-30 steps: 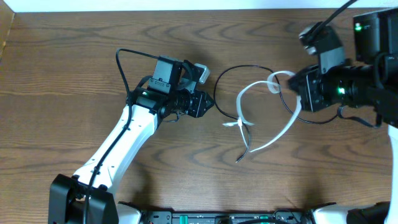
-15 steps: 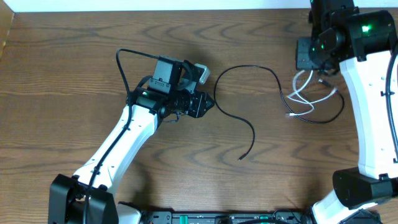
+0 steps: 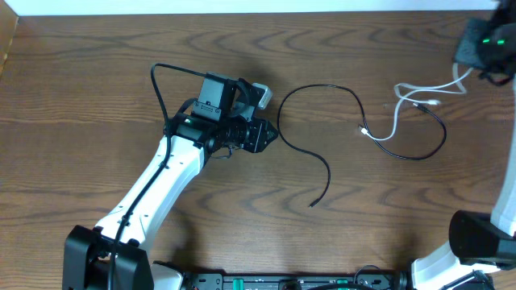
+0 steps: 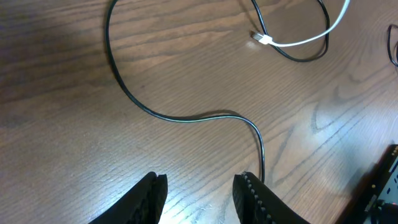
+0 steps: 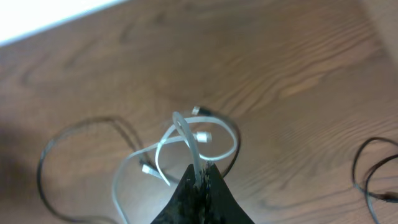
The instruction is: Untangle cables
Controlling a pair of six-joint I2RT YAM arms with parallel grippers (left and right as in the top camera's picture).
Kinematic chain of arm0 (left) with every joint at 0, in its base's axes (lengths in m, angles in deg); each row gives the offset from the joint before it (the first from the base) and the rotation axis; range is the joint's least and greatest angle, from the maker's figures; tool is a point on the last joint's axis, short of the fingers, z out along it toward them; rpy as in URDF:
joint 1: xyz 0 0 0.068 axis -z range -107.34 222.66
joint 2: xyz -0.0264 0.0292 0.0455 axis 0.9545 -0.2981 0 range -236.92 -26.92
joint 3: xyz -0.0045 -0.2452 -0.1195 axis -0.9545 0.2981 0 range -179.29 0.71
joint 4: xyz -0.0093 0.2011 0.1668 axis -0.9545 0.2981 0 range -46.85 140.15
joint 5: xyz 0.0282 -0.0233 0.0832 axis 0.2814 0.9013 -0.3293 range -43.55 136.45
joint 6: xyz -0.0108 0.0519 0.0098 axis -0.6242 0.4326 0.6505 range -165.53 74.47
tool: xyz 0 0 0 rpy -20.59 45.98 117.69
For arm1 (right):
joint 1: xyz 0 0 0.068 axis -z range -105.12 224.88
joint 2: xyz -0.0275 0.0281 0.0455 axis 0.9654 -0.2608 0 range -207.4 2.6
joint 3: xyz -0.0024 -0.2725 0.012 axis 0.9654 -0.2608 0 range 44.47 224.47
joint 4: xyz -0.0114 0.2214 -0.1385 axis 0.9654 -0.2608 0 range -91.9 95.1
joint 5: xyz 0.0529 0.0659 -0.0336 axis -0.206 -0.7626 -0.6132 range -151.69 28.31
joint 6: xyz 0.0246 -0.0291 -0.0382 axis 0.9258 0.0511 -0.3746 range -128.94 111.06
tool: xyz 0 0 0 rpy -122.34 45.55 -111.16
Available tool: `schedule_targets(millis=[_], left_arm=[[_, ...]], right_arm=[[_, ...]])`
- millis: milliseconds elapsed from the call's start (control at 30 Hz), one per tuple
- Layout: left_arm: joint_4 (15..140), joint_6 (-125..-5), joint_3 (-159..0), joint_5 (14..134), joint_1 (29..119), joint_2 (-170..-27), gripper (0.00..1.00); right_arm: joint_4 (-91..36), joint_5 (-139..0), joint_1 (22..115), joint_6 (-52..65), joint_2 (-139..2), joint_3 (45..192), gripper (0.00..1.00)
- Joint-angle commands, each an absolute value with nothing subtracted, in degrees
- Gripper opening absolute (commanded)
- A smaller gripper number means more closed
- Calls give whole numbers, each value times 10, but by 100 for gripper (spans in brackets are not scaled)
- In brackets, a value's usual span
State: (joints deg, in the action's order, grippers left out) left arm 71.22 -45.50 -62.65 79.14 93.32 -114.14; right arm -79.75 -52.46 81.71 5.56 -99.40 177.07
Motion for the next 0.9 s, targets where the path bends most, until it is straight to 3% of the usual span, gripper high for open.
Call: schedule_targets(millis=[0,333,867], left_arm=[[712,-452,-625,795,931,-1134,40],[711,-452,-625,795,931,-1134,40],[696,-452,-625,795,931,-1134,40]], right_arm=[[-801,-550,877,62,-990,1845,1],[-810,-582,1001,49,-1000,1889,1],[-668,-571,1084,54,-1215,1889,1]])
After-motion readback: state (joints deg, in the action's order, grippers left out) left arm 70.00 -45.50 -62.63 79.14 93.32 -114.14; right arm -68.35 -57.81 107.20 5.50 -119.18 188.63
